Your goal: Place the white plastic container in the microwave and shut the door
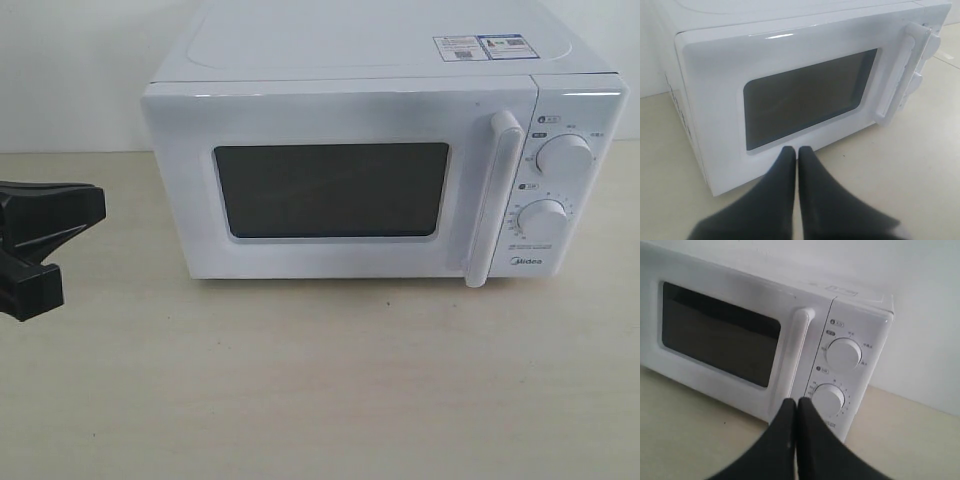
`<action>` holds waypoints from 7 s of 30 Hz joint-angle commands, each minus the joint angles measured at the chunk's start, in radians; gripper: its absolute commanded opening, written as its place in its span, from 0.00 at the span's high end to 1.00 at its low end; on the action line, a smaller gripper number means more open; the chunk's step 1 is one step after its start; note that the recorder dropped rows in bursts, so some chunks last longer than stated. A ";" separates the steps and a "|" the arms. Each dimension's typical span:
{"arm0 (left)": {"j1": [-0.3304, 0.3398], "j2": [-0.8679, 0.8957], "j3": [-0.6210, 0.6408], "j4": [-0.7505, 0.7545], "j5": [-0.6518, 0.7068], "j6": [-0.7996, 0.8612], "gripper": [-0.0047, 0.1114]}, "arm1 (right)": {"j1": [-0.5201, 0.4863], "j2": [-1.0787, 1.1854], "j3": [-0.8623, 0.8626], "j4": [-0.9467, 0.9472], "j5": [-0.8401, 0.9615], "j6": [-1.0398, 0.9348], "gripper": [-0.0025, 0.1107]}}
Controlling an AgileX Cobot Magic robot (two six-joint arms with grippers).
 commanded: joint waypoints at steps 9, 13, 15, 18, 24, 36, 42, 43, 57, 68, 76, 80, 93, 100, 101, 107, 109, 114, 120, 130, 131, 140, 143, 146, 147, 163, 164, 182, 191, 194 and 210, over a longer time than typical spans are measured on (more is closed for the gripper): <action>0.001 0.004 -0.006 -0.009 -0.009 -0.004 0.92 | -0.007 -0.006 0.040 -0.013 0.068 0.080 0.98; 0.001 0.004 -0.006 -0.009 -0.009 -0.004 0.92 | -0.007 -0.006 0.040 -0.013 0.101 0.080 0.98; 0.001 0.004 -0.006 -0.009 -0.009 -0.004 0.92 | -0.007 -0.006 0.040 -0.013 0.127 0.080 0.98; 0.001 0.004 -0.006 -0.009 -0.009 -0.004 0.92 | -0.007 -0.006 0.040 -0.018 0.160 0.080 0.98; 0.001 0.004 -0.006 -0.009 -0.009 -0.004 0.92 | -0.009 -0.006 0.040 -0.036 0.164 0.103 0.98; 0.001 0.004 -0.006 -0.009 -0.009 -0.004 0.92 | -0.166 -0.006 0.040 -0.036 0.167 0.115 0.98; 0.001 0.004 -0.006 -0.009 -0.009 -0.004 0.92 | -0.166 -0.006 0.040 -0.036 0.167 0.115 0.98; 0.001 0.004 -0.006 -0.009 -0.009 -0.004 0.92 | -0.166 -0.006 0.040 -0.036 0.167 0.115 0.98; 0.001 0.004 -0.006 -0.009 -0.009 -0.004 0.92 | -0.166 -0.006 0.040 -0.007 0.167 0.108 0.98; 0.001 0.004 -0.006 -0.009 -0.009 -0.004 0.92 | -0.166 -0.006 0.040 0.090 0.165 0.038 0.98; 0.001 0.004 -0.006 -0.009 -0.009 -0.004 0.92 | -0.166 -0.006 0.040 0.100 0.163 0.041 0.98; 0.001 0.004 -0.006 -0.009 -0.009 -0.004 0.92 | -0.166 -0.006 0.040 0.100 0.163 0.041 0.98; 0.001 0.004 -0.006 -0.009 -0.009 -0.004 0.92 | -0.166 -0.006 0.040 0.100 0.163 0.041 0.98; 0.001 -0.010 -0.006 -0.009 -0.041 0.033 0.92 | -0.166 -0.006 0.040 0.100 0.163 0.041 0.98; 0.001 -0.038 -0.006 -0.009 -0.116 0.064 0.92 | -0.166 -0.006 0.040 0.100 0.163 0.041 0.98; 0.119 -0.409 0.097 -0.009 -0.306 0.064 0.92 | -0.166 -0.006 0.040 0.100 0.163 0.041 0.98; 0.193 -0.563 0.158 -0.009 -0.320 0.064 0.92 | -0.166 -0.006 0.040 0.100 0.163 0.041 0.98; 0.279 -0.857 0.353 -0.009 -0.316 0.040 0.92 | -0.166 -0.006 0.040 0.100 0.163 0.041 0.98; 0.280 -0.850 0.373 -0.009 -0.260 0.040 0.92 | -0.166 -0.006 0.040 0.100 0.162 0.044 0.98; 0.280 -0.857 0.371 -0.009 -0.223 0.038 0.92 | -0.166 -0.006 0.040 0.100 0.162 0.045 0.98; 0.280 -0.857 0.371 0.004 -0.205 0.014 0.92 | -0.166 -0.006 0.040 0.100 0.162 0.045 0.98; 0.280 -0.857 0.374 0.842 -0.126 -1.025 0.92 | -0.166 -0.006 0.040 0.100 0.162 0.045 0.98; 0.280 -0.857 0.374 1.299 -0.121 -1.352 0.92 | -0.166 -0.006 0.040 0.100 0.162 0.045 0.98; 0.280 -0.857 0.385 1.657 -0.121 -1.539 0.92 | -0.166 -0.006 0.040 0.100 0.162 0.045 0.98; 0.280 -0.857 0.393 1.719 -0.121 -1.560 0.92 | -0.166 -0.006 0.040 0.100 0.162 0.045 0.98; 0.280 -0.857 0.438 1.770 -0.045 -1.765 0.92 | -0.166 -0.006 0.040 0.100 0.162 0.044 0.98; 0.280 -0.857 0.438 1.776 -0.027 -1.757 0.92 | -0.166 -0.006 0.040 0.100 0.162 0.044 0.98; 0.322 -0.857 0.438 1.777 0.122 -1.702 0.92 | -0.166 -0.006 0.040 0.100 0.149 0.044 0.98; 0.467 -0.857 0.438 1.769 0.124 -1.710 0.92 | -0.166 -0.006 0.040 0.100 0.149 0.044 0.98; 0.467 -0.857 0.438 1.769 0.124 -1.710 0.92 | -0.166 -0.006 0.040 0.100 0.149 0.044 0.98; 0.463 -0.857 0.438 1.699 0.124 -1.713 0.92 | -0.166 -0.006 0.040 0.100 0.149 0.044 0.98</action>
